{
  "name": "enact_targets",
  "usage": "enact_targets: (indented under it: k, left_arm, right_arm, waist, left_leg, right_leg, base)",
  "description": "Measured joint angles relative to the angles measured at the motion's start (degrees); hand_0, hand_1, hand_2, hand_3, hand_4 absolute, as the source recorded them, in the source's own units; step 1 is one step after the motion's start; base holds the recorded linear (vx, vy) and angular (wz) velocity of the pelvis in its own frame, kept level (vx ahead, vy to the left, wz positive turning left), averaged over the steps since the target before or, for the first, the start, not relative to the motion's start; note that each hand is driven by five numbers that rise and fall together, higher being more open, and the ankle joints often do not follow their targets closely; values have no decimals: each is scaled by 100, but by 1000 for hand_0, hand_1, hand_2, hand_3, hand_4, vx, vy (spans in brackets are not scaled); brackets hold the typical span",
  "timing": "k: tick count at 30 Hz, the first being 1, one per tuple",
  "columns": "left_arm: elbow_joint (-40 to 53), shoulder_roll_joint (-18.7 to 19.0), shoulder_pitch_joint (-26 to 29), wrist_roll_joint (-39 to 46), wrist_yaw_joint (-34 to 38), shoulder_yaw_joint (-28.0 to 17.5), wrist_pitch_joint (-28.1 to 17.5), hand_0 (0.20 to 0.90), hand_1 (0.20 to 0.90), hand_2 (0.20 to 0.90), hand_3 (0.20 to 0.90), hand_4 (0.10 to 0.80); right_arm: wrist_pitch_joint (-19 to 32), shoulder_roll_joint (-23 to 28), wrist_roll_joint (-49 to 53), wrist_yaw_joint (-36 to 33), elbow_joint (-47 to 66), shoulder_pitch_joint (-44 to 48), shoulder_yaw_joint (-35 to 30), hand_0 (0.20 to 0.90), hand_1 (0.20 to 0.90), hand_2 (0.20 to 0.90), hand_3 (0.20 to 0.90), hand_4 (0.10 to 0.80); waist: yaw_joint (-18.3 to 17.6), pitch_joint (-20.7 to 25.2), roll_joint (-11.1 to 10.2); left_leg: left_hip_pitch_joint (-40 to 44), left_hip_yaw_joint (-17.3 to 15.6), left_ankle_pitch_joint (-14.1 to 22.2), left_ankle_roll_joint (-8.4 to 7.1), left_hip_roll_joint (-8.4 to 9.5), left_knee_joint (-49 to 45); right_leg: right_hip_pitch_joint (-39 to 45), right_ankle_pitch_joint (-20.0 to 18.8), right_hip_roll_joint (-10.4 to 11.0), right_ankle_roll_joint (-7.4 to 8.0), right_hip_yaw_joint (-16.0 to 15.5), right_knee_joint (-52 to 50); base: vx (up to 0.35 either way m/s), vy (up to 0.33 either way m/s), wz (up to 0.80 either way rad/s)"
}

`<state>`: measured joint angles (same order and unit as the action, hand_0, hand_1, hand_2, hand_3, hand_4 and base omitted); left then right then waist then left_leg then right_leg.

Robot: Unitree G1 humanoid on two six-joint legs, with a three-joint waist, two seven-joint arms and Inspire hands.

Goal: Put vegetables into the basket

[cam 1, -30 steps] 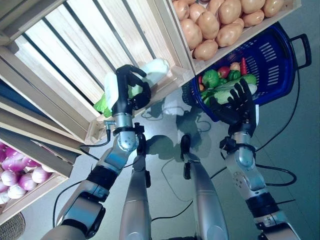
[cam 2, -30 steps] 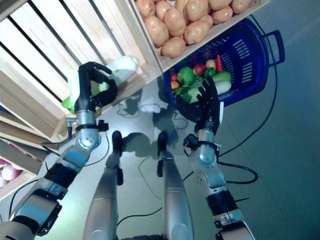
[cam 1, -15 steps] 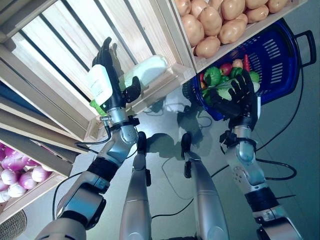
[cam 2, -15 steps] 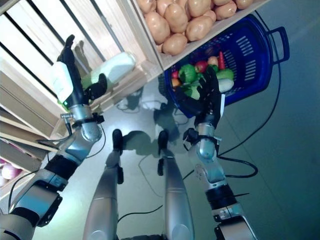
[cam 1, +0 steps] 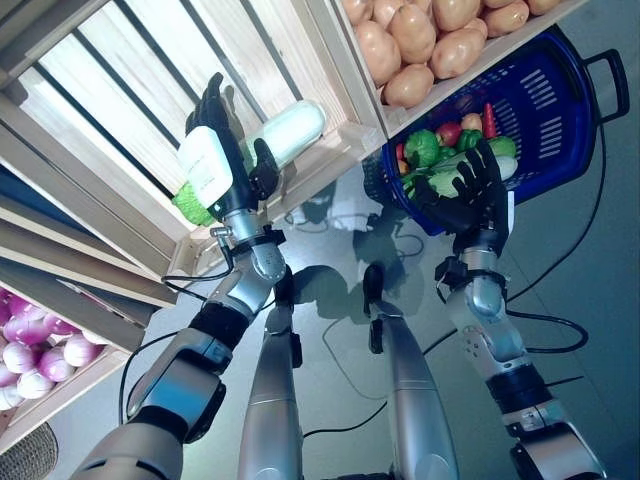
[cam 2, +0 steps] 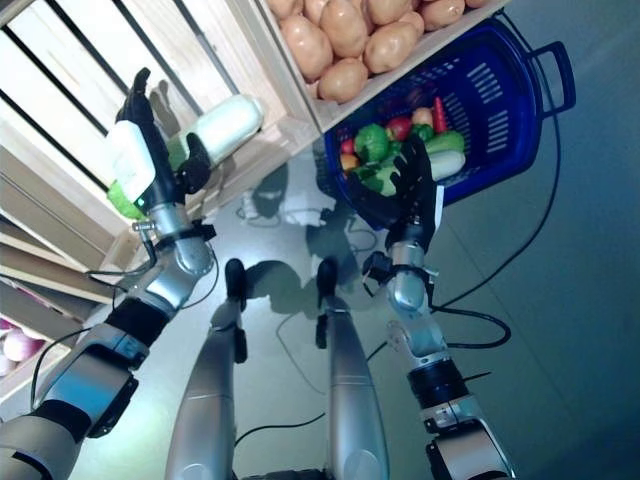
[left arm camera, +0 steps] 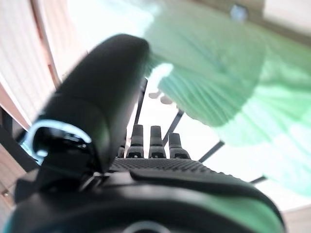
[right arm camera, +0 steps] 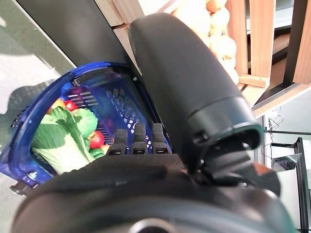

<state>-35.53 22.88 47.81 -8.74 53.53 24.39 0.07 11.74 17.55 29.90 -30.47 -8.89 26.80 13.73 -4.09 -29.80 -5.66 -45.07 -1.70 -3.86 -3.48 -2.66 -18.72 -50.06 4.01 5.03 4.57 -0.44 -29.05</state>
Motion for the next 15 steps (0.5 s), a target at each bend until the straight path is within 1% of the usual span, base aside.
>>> enact_targets:
  k: [4, 9, 15]
  left_arm:
    - [-62, -82, 37, 358, -604, 114, -61, 900, 900, 900, 900, 800]
    - [-66, -64, 176, 536, -890, 111, -121, 900, 900, 900, 900, 800]
    - [117, -20, 96, 366, -809, 110, -171, 900, 900, 900, 900, 800]
  right_arm:
    - [-16, -5, -1, 0, 0, 105, 8, 900, 900, 900, 900, 800]
    - [-18, -5, 0, 1, 0, 103, 7, 900, 900, 900, 900, 800]
    - [-54, -11, -2, 1, 16, -6, 4, 900, 900, 900, 900, 800]
  waist:
    - [-71, 2, -4]
    - [-115, 3, -6]
    - [-118, 3, -7]
  left_leg:
    - [-54, -7, 29, 31, 2, -60]
    - [-54, -21, 56, 69, 17, -102]
    - [-83, -22, 52, 91, 19, -50]
  right_leg:
    - [9, -69, -14, 38, 31, 94]
    - [51, -98, -9, 66, 56, 137]
    - [57, -126, -6, 86, 50, 230]
  base:
    - [9, 11, -2]
    - [3, 3, -1]
    - [0, 0, 0]
